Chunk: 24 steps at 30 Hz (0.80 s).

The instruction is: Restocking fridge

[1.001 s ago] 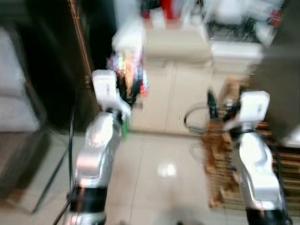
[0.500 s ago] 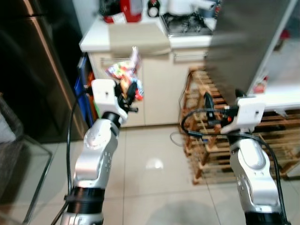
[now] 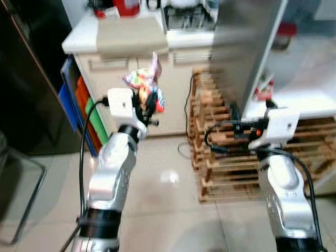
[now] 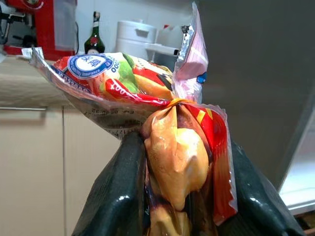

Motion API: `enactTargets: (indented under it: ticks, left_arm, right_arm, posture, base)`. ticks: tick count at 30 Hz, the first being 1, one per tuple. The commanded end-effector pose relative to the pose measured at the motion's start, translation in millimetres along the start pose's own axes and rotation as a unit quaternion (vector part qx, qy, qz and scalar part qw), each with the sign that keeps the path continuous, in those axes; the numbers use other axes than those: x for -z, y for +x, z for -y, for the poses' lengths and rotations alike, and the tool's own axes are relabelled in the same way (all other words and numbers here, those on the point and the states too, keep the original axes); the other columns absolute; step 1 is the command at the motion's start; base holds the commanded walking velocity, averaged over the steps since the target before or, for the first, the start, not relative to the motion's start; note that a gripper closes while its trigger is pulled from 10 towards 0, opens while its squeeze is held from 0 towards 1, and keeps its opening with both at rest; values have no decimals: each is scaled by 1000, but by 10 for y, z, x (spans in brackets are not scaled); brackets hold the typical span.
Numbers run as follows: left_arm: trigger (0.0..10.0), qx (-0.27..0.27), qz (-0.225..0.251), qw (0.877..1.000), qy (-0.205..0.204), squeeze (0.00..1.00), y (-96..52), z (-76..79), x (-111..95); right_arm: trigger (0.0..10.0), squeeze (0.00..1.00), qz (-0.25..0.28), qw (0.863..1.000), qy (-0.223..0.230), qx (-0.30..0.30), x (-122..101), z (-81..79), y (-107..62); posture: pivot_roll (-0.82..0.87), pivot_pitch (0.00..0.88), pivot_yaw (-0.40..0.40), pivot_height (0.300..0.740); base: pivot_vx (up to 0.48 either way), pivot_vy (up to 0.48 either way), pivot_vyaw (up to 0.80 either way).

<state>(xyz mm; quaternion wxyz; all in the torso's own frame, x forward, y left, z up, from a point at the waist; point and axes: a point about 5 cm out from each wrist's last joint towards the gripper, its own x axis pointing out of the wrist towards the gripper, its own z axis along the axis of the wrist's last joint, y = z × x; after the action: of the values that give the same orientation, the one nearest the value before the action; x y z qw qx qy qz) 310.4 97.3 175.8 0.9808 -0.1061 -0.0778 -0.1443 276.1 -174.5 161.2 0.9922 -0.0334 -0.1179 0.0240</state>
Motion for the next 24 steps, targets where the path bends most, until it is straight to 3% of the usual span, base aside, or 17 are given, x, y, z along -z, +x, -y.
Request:
enactTargets:
  ticks: [1,16,18,24]
  left_arm:
    - [10000,14,14,1000,3,0,26,56,-57]
    - [10000,17,9,1000,0,0,151,55,-51]
    - [10000,25,13,1000,5,0,174,78,-72]
    - [10000,31,14,999,1,0,191,108,-68]
  right_arm:
    - [10000,0,6,1000,-3,4,-33,38,11]
    - [10000,0,6,1000,-5,11,-42,72,-25]
    - [10000,0,-2,1000,18,24,-24,92,-28]
    - [10000,0,4,1000,4,16,-48,82,-23]
  posture:
    - [-189,0,72,740]
    - [-207,0,82,740]
    - [-209,0,83,740]
    - [-216,0,83,740]
  base:
    - [0,-472,0]
    - [0,-469,0]
    - [0,-458,0]
    - [0,-458,0]
